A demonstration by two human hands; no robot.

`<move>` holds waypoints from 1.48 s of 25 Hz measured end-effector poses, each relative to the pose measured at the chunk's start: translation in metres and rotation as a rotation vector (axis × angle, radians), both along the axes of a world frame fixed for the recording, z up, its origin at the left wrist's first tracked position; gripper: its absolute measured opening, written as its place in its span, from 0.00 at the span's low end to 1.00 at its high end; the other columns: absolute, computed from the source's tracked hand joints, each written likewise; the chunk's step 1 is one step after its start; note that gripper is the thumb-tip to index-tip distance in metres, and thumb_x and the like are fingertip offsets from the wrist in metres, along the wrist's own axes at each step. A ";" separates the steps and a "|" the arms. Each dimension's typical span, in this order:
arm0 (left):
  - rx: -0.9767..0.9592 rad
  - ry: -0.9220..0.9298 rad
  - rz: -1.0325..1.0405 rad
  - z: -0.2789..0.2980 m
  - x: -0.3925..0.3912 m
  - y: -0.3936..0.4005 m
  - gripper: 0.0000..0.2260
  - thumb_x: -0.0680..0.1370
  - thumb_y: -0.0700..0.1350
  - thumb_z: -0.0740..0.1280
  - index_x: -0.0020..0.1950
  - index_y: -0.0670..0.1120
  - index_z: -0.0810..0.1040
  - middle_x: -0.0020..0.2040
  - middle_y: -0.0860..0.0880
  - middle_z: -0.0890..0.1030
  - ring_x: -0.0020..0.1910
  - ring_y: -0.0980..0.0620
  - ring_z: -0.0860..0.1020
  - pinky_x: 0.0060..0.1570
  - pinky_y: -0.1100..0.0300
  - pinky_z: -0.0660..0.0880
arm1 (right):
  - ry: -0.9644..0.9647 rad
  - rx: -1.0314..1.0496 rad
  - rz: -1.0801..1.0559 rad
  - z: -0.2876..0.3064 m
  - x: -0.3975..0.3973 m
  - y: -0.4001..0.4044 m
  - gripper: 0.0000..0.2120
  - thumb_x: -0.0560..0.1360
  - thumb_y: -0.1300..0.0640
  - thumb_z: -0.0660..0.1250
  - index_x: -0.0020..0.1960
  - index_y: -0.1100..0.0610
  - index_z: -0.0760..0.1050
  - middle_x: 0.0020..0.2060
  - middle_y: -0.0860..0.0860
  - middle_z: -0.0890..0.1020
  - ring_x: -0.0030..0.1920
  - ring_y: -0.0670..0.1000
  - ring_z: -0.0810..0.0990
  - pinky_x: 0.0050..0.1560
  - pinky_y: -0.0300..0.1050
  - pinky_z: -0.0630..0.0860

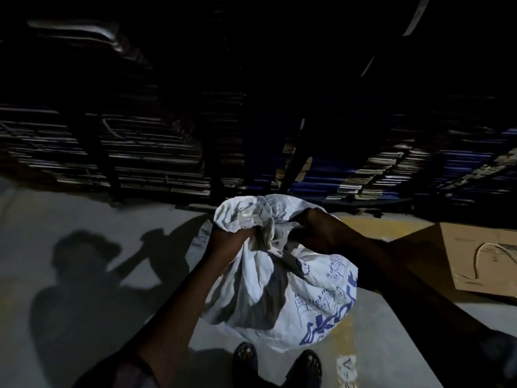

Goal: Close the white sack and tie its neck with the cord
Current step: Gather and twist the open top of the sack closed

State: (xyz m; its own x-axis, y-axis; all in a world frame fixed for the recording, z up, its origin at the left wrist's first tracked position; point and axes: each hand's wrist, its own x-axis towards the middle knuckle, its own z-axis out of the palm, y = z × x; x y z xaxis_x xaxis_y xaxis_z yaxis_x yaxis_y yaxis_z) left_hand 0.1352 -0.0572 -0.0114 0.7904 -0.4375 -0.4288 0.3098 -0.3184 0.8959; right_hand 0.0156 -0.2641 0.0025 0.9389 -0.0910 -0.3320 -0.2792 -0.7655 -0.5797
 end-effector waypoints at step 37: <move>-0.033 0.285 -0.016 -0.020 -0.019 -0.043 0.29 0.63 0.55 0.85 0.63 0.51 0.84 0.59 0.56 0.86 0.58 0.58 0.82 0.64 0.55 0.74 | 0.001 0.294 -0.348 -0.026 -0.048 -0.028 0.19 0.76 0.44 0.73 0.48 0.61 0.82 0.37 0.57 0.85 0.34 0.45 0.80 0.39 0.43 0.78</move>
State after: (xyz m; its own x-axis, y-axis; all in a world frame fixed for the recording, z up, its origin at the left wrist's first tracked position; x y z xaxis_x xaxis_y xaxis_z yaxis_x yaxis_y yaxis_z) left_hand 0.1162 -0.1004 -0.0311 0.6330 -0.4665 -0.6178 0.5456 -0.2973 0.7836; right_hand -0.0319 -0.2922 -0.0238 0.8689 -0.3028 -0.3915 -0.4911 -0.4289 -0.7582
